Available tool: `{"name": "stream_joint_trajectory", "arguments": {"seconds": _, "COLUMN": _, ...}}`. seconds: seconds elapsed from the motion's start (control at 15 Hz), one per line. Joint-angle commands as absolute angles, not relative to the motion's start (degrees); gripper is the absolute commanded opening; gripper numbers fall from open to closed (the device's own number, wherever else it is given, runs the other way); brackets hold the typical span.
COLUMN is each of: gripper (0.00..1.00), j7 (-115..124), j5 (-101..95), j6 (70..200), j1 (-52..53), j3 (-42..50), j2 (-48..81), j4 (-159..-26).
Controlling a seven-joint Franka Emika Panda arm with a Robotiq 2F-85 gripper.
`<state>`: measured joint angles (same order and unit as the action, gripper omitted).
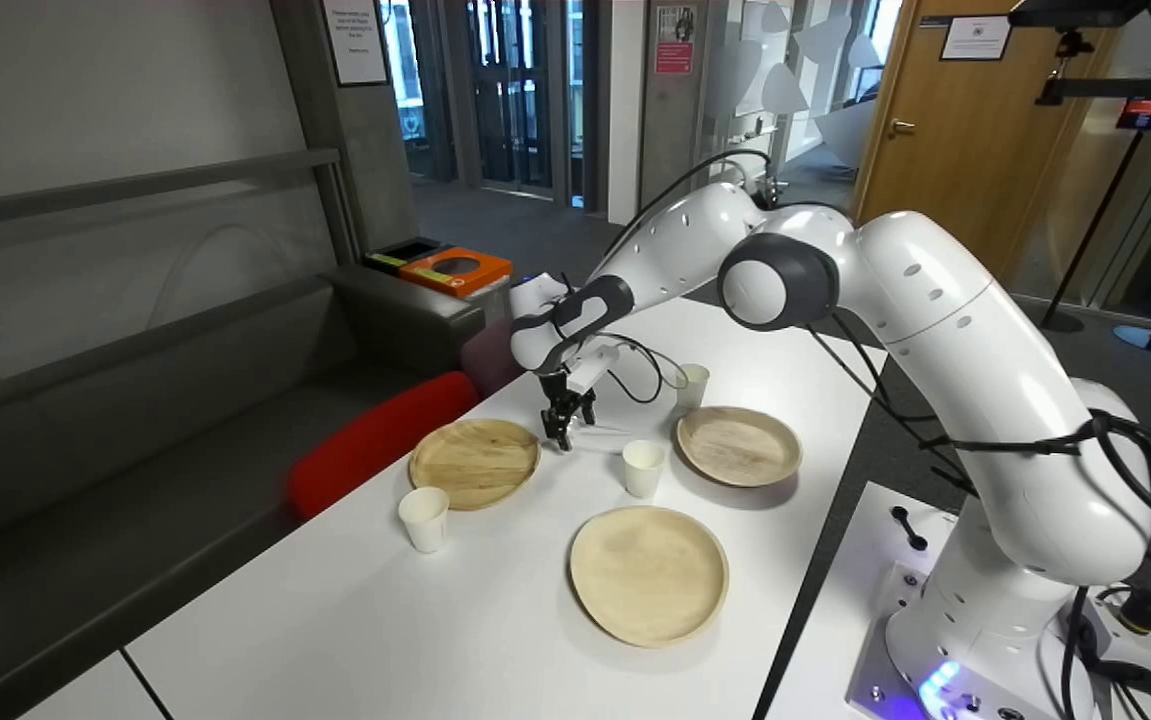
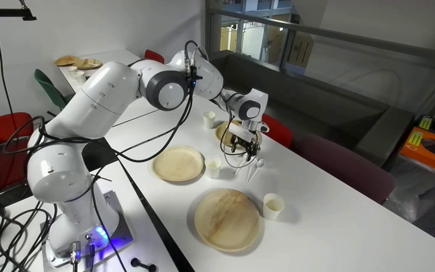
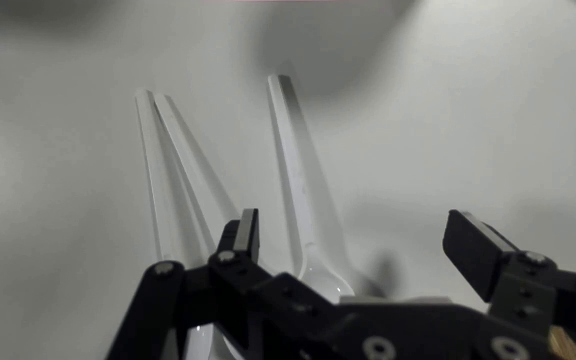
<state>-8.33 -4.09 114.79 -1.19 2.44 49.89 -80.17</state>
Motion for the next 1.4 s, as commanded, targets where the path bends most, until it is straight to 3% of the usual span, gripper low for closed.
{"name": "stream_joint_trajectory", "arguments": {"seconds": 0.0, "gripper": 1.00, "j7": -12.0, "j5": -5.0, "j6": 111.8, "j1": -3.0, "j3": 1.7, "j2": 50.8, "j4": -77.5}}
{"name": "stream_joint_trajectory", "arguments": {"seconds": 1.33, "gripper": 1.00, "j7": -17.1, "j5": -4.8, "j6": 109.2, "j1": -4.4, "j3": 0.8, "j2": 52.2, "j4": -75.6}}
